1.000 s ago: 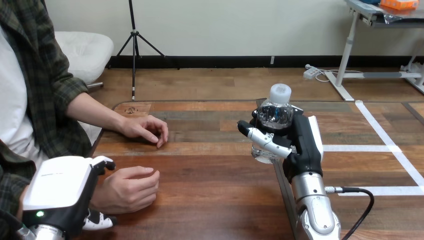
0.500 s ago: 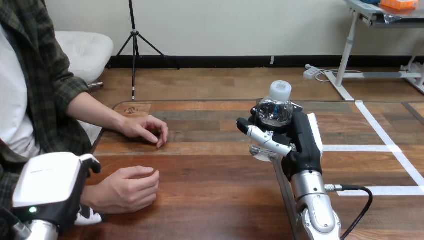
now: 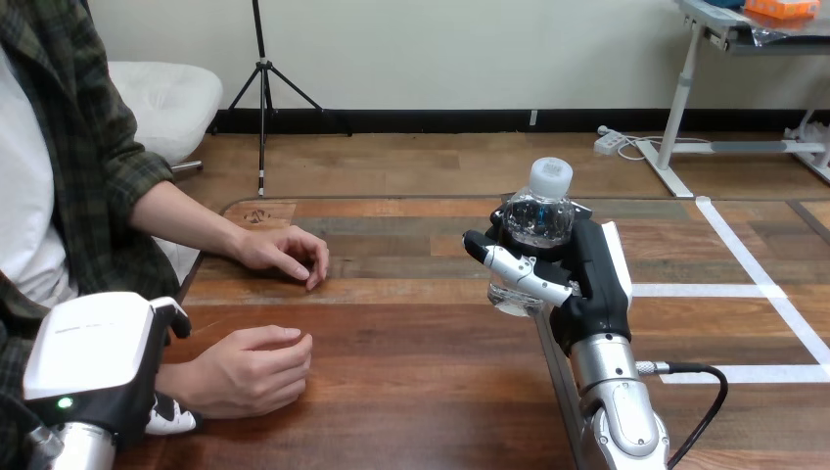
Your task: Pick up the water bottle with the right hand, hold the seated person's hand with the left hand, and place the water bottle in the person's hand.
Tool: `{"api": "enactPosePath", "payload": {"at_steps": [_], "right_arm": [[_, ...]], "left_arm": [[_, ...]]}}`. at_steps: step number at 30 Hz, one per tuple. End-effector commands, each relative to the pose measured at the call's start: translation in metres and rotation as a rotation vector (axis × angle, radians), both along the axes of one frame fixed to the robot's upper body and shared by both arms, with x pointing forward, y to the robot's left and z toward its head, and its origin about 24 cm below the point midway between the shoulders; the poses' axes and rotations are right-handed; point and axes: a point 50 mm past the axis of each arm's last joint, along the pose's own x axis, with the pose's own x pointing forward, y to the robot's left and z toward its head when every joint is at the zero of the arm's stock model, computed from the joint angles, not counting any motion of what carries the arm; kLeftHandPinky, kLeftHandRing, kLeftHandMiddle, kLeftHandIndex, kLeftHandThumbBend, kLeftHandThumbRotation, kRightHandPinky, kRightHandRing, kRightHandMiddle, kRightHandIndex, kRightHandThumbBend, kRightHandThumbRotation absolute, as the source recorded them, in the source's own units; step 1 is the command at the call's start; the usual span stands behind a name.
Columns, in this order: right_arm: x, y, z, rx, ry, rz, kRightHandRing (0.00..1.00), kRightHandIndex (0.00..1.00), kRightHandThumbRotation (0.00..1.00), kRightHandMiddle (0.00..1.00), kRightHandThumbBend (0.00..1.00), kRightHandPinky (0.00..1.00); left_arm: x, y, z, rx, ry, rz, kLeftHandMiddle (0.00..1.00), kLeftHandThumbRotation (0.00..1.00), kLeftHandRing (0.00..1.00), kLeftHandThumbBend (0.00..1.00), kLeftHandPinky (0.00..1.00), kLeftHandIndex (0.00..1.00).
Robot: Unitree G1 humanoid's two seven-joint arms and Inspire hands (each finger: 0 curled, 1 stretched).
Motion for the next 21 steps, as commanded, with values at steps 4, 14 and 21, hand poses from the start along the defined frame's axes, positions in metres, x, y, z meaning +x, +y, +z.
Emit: {"api": "enactPosePath", "payload": {"at_steps": [4,14,21], "right_arm": [[0.0162,0.0031,0.0370,0.024,-0.168,0.003,0.41,0.38,0.00,0.40,0.68,0.39],[0.0159,0.0023,0.0366,0.014,-0.168,0.003,0.41,0.38,0.00,0.41,0.68,0.40],[0.0160,0.0018,0.0365,0.009,-0.168,0.001,0.41,0.38,0.00,0.40,0.68,0.38]], "left_arm": [[0.0141,-0.0040,0.0085,0.047,0.017,0.009,0.64,0.00,0.60,0.94,0.55,0.64],[0.0165,-0.0054,0.0069,0.073,0.128,0.058,0.67,0.00,0.63,0.92,0.59,0.67],[0.0177,-0.0060,0.0058,0.090,0.180,0.058,0.68,0.00,0.64,0.93,0.60,0.68]]}}
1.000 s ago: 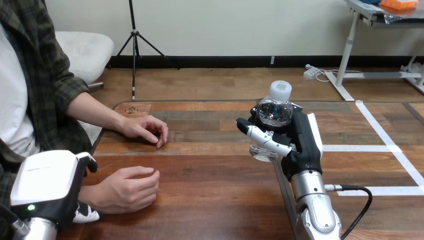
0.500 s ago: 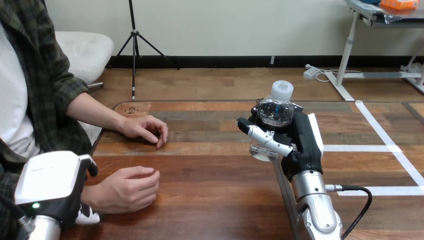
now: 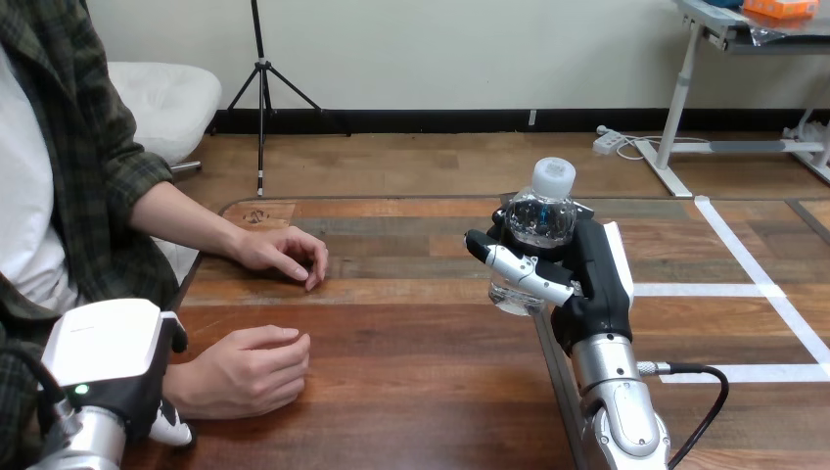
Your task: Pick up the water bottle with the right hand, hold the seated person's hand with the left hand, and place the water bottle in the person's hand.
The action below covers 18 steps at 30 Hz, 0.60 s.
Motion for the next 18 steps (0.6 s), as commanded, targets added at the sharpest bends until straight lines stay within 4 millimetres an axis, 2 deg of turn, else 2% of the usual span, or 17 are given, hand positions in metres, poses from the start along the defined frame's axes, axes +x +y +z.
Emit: {"api": "enactPosePath", "payload": {"at_steps": [1,18], "right_arm": [[0.0160,0.0023,0.0365,0.005,-0.168,0.002,0.41,0.38,0.00,0.40,0.68,0.38],[0.0160,0.0006,0.0361,0.029,-0.164,0.006,0.42,0.38,0.00,0.41,0.68,0.40]], "left_arm": [[0.0060,-0.0029,0.0060,0.027,0.016,-0.009,0.69,0.00,0.65,0.93,0.61,0.68],[0.0084,-0.0048,0.0004,0.061,0.102,-0.009,0.70,0.00,0.66,0.91,0.63,0.69]]}}
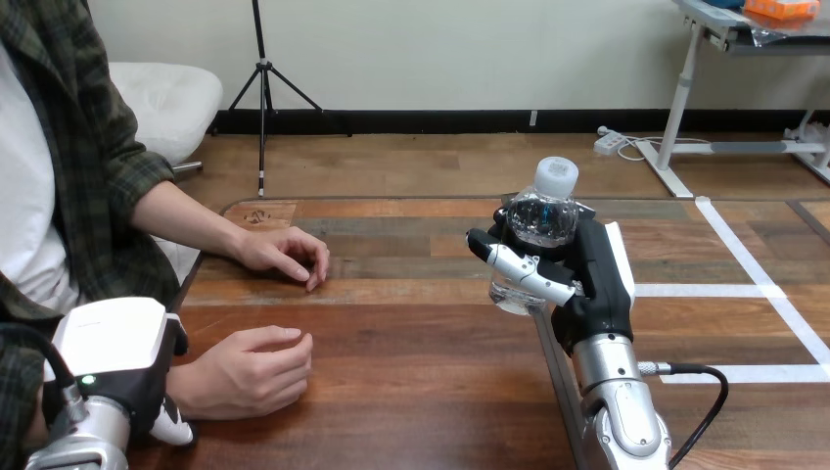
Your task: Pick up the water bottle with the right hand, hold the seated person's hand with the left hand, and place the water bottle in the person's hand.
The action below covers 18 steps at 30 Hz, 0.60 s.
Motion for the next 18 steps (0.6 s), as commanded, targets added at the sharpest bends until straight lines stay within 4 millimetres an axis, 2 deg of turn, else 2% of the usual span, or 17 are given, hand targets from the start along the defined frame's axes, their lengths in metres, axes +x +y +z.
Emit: {"api": "enactPosePath", "payload": {"at_steps": [1,18], "right_arm": [[0.0160,0.0013,0.0360,0.016,-0.163,0.000,0.42,0.38,0.00,0.41,0.67,0.40],[0.0158,-0.0002,0.0351,0.020,-0.158,-0.001,0.41,0.37,0.00,0.40,0.68,0.39]], "left_arm": [[0.0027,-0.0018,-0.0036,0.037,0.041,-0.017,0.70,0.00,0.66,0.91,0.63,0.69],[0.0041,-0.0036,-0.0085,0.027,0.083,-0.017,0.69,0.00,0.66,0.89,0.62,0.69]]}}
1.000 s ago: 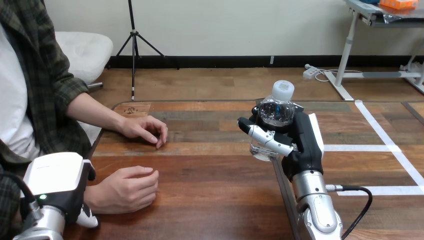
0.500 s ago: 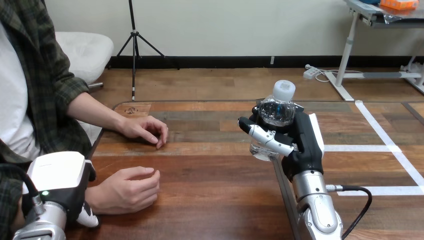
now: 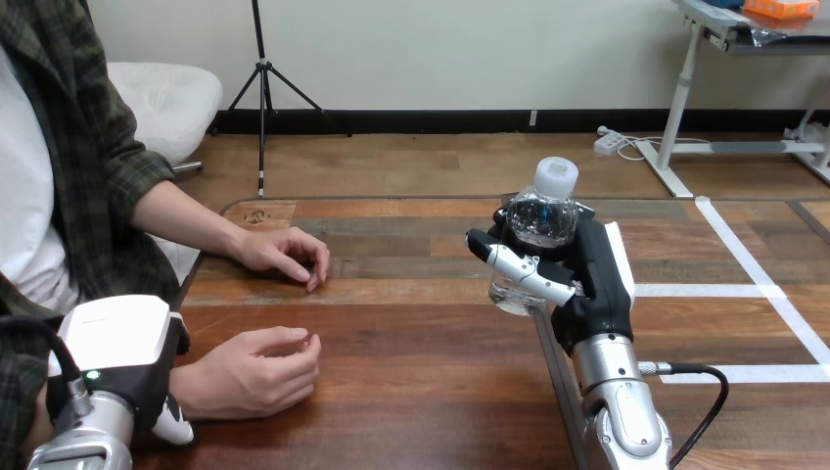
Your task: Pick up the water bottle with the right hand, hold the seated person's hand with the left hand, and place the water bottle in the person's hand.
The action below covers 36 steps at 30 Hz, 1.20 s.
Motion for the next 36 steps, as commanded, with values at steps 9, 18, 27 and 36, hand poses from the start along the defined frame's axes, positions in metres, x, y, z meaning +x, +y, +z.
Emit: {"api": "enactPosePath", "payload": {"at_steps": [9,18,27,36], "right_arm": [[0.0158,-0.0006,0.0344,0.025,-0.152,-0.002,0.41,0.37,0.00,0.40,0.68,0.40],[0.0149,-0.0005,0.0319,0.041,-0.139,0.009,0.43,0.38,0.00,0.40,0.68,0.43],[0.0135,0.0001,0.0298,0.062,-0.133,0.022,0.44,0.38,0.00,0.41,0.66,0.46],[0.0123,0.0001,0.0275,0.063,-0.122,0.014,0.45,0.39,0.00,0.41,0.66,0.49]], "left_arm": [[0.0002,-0.0017,-0.0113,0.000,0.092,-0.025,0.67,0.00,0.64,0.88,0.61,0.68],[-0.0017,-0.0023,-0.0127,-0.019,0.112,-0.037,0.67,0.00,0.64,0.88,0.61,0.68],[-0.0035,-0.0034,-0.0150,-0.024,0.129,-0.036,0.70,0.00,0.67,0.89,0.63,0.70],[-0.0049,-0.0045,-0.0171,-0.018,0.152,-0.037,0.71,0.00,0.68,0.87,0.64,0.71]]}}
